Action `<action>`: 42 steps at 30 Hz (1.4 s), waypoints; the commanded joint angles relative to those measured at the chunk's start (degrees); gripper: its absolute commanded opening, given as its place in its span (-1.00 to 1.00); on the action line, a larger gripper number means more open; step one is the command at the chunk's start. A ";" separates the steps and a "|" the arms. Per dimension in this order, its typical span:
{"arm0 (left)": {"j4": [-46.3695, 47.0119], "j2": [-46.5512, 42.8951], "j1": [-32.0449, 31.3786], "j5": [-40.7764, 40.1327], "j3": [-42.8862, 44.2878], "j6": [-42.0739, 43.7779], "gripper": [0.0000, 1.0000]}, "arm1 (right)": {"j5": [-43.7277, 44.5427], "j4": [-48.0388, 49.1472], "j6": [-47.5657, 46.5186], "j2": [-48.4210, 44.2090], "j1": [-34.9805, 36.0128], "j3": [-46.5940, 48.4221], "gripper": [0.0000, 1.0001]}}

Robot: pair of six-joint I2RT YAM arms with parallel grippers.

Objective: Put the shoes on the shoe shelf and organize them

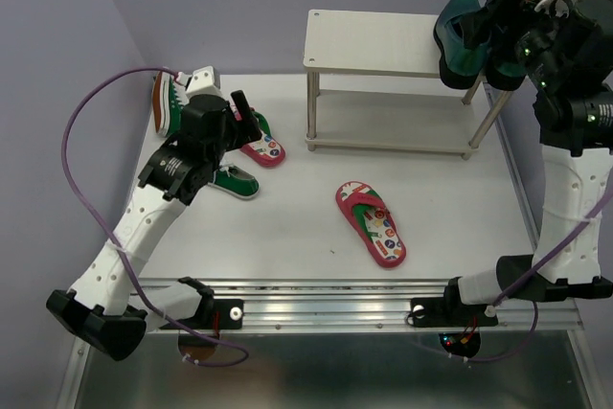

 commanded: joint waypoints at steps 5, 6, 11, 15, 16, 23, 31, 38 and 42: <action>-2.49 5.52 11.84 3.10 1.60 1.43 0.72 | -32.46 -0.95 -5.93 -6.47 -0.26 -7.16 1.00; -2.84 5.97 14.64 3.54 1.69 1.43 0.73 | -33.69 -0.69 -5.84 -8.30 -0.26 -9.10 1.00; -3.64 9.56 21.08 6.36 0.72 0.29 0.73 | -35.20 2.57 -5.23 -12.98 1.05 -21.23 1.00; -3.29 12.03 24.94 6.27 -0.16 -0.85 0.72 | -27.31 0.11 -7.16 -12.89 8.24 -26.69 1.00; -3.37 12.56 25.47 5.92 0.10 -0.86 0.72 | -21.46 -0.51 -8.03 -12.63 13.49 -28.70 1.00; -4.70 17.04 26.09 3.46 0.72 -1.73 0.72 | -8.23 1.67 -5.67 -13.77 27.40 -45.99 1.00; -5.48 22.58 26.18 3.10 0.99 -0.94 0.71 | 1.36 3.70 -0.84 -14.55 33.49 -58.68 1.00; -2.50 18.37 25.31 3.97 -9.73 -2.70 0.68 | 5.14 6.25 0.13 -17.46 33.49 -62.81 1.00; 0.75 17.40 24.08 5.92 -12.82 -3.84 0.68 | 5.14 7.31 0.92 -16.76 33.49 -62.91 1.00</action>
